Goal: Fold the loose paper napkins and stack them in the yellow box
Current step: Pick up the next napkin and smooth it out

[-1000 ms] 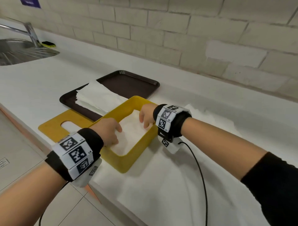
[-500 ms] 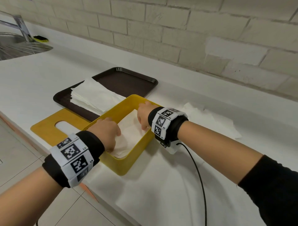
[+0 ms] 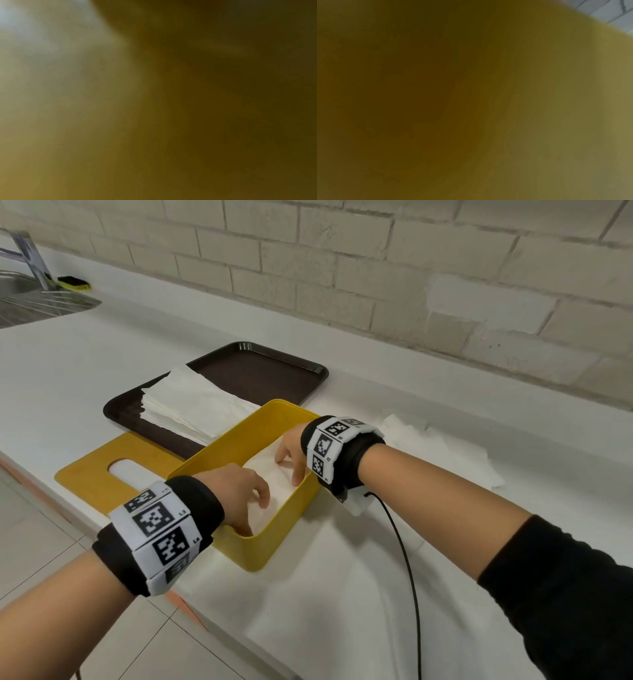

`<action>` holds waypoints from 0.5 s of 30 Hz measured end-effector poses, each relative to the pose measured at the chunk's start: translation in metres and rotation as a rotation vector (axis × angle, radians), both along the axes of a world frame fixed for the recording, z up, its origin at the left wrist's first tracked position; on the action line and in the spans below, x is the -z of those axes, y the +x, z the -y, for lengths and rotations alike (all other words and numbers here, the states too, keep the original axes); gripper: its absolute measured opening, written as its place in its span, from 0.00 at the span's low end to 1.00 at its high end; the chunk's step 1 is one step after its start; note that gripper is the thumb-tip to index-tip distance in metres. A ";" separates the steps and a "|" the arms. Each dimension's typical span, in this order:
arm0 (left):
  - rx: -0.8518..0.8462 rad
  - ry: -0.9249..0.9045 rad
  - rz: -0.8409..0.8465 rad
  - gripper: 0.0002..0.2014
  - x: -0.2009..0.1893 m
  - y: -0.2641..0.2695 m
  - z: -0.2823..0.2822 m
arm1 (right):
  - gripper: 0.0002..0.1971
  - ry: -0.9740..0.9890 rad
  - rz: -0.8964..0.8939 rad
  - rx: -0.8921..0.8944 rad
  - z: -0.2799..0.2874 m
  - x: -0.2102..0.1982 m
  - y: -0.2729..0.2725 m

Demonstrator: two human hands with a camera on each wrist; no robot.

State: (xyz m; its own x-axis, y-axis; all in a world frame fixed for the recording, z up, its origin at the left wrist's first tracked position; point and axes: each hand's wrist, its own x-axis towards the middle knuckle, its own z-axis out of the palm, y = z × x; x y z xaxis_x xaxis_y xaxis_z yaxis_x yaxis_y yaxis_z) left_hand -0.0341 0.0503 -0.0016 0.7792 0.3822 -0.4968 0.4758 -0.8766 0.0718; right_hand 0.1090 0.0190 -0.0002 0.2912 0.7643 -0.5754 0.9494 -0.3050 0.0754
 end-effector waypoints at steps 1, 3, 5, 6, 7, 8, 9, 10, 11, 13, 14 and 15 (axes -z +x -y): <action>0.016 0.016 -0.009 0.24 0.000 0.001 0.001 | 0.26 0.053 -0.016 0.033 0.001 0.000 0.000; 0.023 0.025 0.003 0.24 0.001 0.002 0.003 | 0.22 0.135 -0.030 0.075 0.005 0.000 -0.003; 0.015 0.017 0.027 0.23 0.001 0.000 0.001 | 0.19 0.237 -0.062 0.135 0.012 -0.004 -0.005; 0.002 0.004 0.036 0.22 -0.001 -0.003 0.000 | 0.18 0.290 -0.061 0.146 0.018 -0.010 -0.005; -0.024 -0.022 0.057 0.21 -0.004 -0.006 -0.001 | 0.17 0.349 -0.067 0.167 0.022 -0.013 -0.005; -0.057 -0.059 0.098 0.18 -0.009 -0.010 -0.002 | 0.16 0.406 -0.080 0.184 0.029 -0.022 -0.004; -0.087 -0.101 0.158 0.15 -0.015 -0.014 -0.002 | 0.15 0.455 -0.102 0.206 0.039 -0.029 -0.002; -0.104 -0.137 0.245 0.12 -0.023 -0.020 -0.001 | 0.13 0.532 -0.124 0.237 0.053 -0.037 -0.001; -0.107 -0.162 0.360 0.09 -0.031 -0.027 0.002 | 0.11 0.635 -0.134 0.279 0.070 -0.044 0.000; -0.084 -0.201 0.634 0.03 -0.047 -0.038 0.017 | 0.06 0.791 -0.123 0.417 0.112 -0.051 0.006; -0.064 -0.228 0.741 0.02 -0.053 -0.040 0.028 | 0.04 0.837 -0.100 0.496 0.134 -0.051 0.011; -0.036 -0.260 0.800 0.02 -0.058 -0.039 0.040 | 0.04 0.861 -0.073 0.573 0.155 -0.048 0.016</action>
State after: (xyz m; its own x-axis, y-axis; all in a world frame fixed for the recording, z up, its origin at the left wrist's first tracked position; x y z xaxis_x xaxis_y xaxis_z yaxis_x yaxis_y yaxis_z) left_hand -0.0734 0.0107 0.0565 0.9231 0.3637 0.1248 0.2230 -0.7707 0.5969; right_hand 0.1248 -0.1362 0.0474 0.7273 0.6828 0.0692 0.6381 -0.6357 -0.4344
